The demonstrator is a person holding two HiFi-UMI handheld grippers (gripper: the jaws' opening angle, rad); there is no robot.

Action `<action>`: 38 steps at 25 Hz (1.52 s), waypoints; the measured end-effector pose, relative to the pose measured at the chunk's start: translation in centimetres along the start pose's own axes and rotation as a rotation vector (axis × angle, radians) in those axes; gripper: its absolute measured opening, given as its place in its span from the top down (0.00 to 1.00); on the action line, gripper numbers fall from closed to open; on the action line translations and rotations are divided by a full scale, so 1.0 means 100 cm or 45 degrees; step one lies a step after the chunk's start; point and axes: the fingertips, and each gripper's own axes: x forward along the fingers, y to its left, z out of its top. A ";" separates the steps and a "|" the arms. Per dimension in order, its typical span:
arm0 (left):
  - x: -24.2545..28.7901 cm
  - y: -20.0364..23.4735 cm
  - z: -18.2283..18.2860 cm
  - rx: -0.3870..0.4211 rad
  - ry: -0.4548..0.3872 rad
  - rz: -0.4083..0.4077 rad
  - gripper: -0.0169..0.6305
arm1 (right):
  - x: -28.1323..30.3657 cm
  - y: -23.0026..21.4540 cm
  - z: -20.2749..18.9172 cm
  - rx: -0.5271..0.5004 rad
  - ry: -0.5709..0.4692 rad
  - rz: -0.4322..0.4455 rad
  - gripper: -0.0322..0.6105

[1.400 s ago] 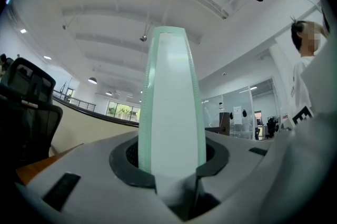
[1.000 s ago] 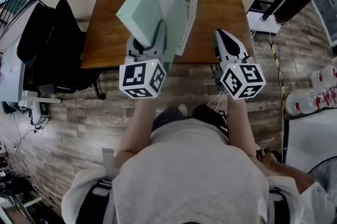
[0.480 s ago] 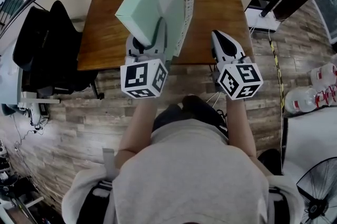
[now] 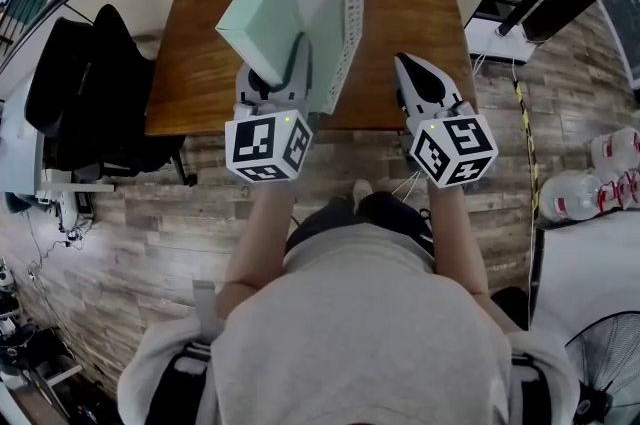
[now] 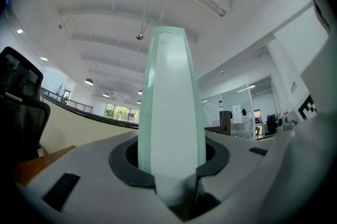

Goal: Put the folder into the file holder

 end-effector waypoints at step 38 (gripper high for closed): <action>0.056 0.009 -0.006 -0.003 -0.048 0.024 0.71 | 0.045 -0.032 0.018 0.025 -0.029 0.138 0.94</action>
